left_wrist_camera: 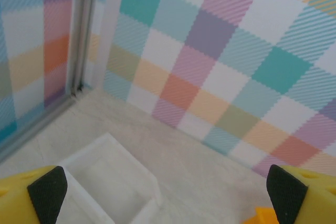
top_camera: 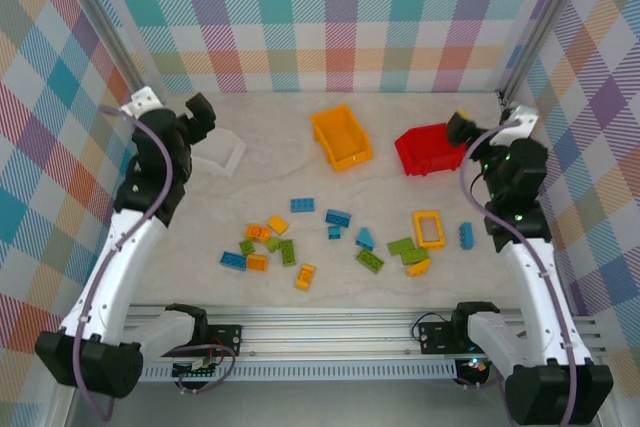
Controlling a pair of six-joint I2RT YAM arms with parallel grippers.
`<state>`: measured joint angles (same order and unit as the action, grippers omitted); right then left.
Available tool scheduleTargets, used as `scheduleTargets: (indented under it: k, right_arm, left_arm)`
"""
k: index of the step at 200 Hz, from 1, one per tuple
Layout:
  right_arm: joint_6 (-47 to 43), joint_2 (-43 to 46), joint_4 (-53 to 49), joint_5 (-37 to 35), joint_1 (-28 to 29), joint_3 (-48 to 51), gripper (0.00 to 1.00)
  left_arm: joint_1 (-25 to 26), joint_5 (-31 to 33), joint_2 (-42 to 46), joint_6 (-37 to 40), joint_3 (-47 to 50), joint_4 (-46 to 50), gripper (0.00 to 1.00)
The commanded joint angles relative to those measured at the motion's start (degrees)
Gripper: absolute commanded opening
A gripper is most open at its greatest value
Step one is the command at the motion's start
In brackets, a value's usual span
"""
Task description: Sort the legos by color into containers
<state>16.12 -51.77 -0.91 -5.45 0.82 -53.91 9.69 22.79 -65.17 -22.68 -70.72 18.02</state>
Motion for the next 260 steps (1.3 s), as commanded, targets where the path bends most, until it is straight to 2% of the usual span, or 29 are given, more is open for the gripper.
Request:
scheduleTargets:
  k: [1,18,28,47,72,86,121,134,172,201,223,260]
  right_arm:
    - [12.29,-3.27,-24.25,5.40,-0.14,-5.92,0.97]
    - [15.37,-7.17,-30.41,11.12,0.02,-10.07,0.83]
    - [16.38,-9.84,-33.63,13.79,0.20,-12.08,0.78]
    - [16.52,-14.20,-38.51,16.13,0.80,-14.99,0.78]
    - [15.96,-16.62,-39.59,16.96,1.20,-15.05,0.79]
    - [16.21,-17.04,-39.48,17.25,1.22,-14.83,0.79]
    - [16.14,-17.58,-38.83,18.10,1.47,-14.47,0.79]
    - [16.05,-17.66,-38.83,18.36,1.53,-14.23,0.79]
    - [15.63,-17.23,-38.57,18.54,1.55,-13.15,0.78]
    - [15.45,-18.21,-37.71,18.25,1.55,-12.80,0.76]
    - [14.86,-20.90,-38.00,15.39,1.54,-13.59,0.76]
    - [20.66,-26.90,-42.80,4.36,1.46,-17.33,0.73]
  left_arm:
    - [-3.39,-10.42,-10.42,-11.23,-7.36,28.01,0.99]
    - [-5.07,-11.37,-19.91,-12.55,-15.94,36.65,0.90]
    - [-6.58,-11.89,-24.21,-13.62,-18.61,39.05,0.88]
    - [-10.50,-15.44,-29.48,-15.78,-20.55,39.45,0.84]
    - [-14.25,-18.81,-36.55,-16.48,-23.32,37.78,0.80]
    - [-15.21,-19.31,-41.75,-16.14,-26.63,38.12,0.76]
    - [-15.67,-19.09,-51.18,-14.88,-32.33,37.94,0.74]
    - [-15.67,-19.45,-53.83,-14.52,-33.86,37.89,0.70]
    - [-15.59,-20.91,-56.98,-12.89,-35.28,37.12,0.47]
    - [-14.42,-21.26,-56.53,-8.73,-35.45,36.13,0.18]
    - [-12.77,-22.78,-57.51,-3.99,-37.19,36.48,0.00]
    - [-7.65,-23.13,-59.41,2.49,-40.41,36.03,0.00]
